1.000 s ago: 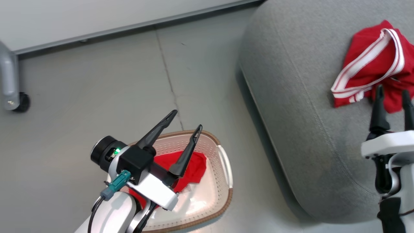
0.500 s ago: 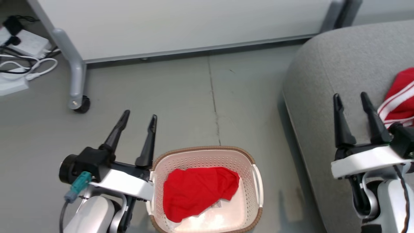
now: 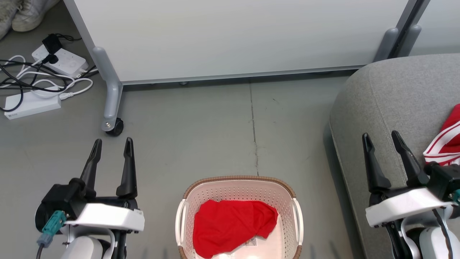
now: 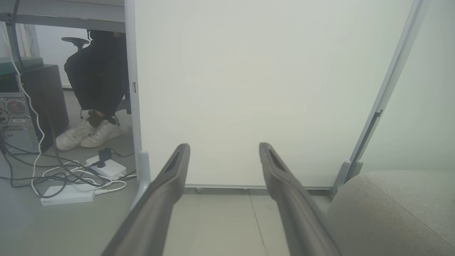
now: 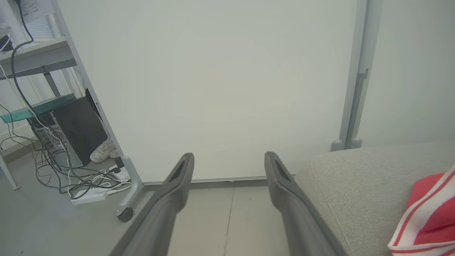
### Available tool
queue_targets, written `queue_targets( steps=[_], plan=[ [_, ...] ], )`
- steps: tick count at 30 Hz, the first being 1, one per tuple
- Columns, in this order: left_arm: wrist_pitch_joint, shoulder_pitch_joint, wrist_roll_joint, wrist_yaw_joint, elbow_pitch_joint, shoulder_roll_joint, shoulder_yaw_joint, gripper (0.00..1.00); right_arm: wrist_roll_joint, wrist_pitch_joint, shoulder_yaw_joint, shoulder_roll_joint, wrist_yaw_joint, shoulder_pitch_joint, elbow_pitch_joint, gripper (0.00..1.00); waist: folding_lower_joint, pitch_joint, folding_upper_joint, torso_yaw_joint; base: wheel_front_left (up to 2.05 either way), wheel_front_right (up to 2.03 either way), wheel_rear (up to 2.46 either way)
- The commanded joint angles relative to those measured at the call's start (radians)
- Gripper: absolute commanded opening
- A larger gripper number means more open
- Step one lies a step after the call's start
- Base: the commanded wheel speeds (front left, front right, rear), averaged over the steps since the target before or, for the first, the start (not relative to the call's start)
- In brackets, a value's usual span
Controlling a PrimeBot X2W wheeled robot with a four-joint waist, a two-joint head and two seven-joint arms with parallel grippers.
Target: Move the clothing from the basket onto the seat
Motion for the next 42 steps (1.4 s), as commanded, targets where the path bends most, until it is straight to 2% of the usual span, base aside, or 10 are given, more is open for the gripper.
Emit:
queue_targets(
  steps=[1,17,42],
  plan=[
    [-0.004,0.012,0.011,-0.004,-0.002,0.000,0.009,1.00,-0.005,0.006,-0.006,-0.006,0.002,0.012,-0.005,1.00,0.0000,-0.003,0.0000,0.001,0.00,0.00,0.00],
    [-0.003,0.122,0.125,-0.045,0.038,-0.015,0.040,1.00,-0.026,0.028,-0.032,-0.005,0.002,0.117,-0.007,1.00,0.0000,-0.059,0.0000,0.004,0.00,0.00,0.00],
    [-0.003,0.115,0.164,-0.064,0.081,-0.034,0.049,1.00,-0.023,0.048,-0.036,-0.005,0.002,0.135,-0.023,1.00,0.0000,-0.057,0.0000,0.000,0.00,0.00,0.00]
  ],
)
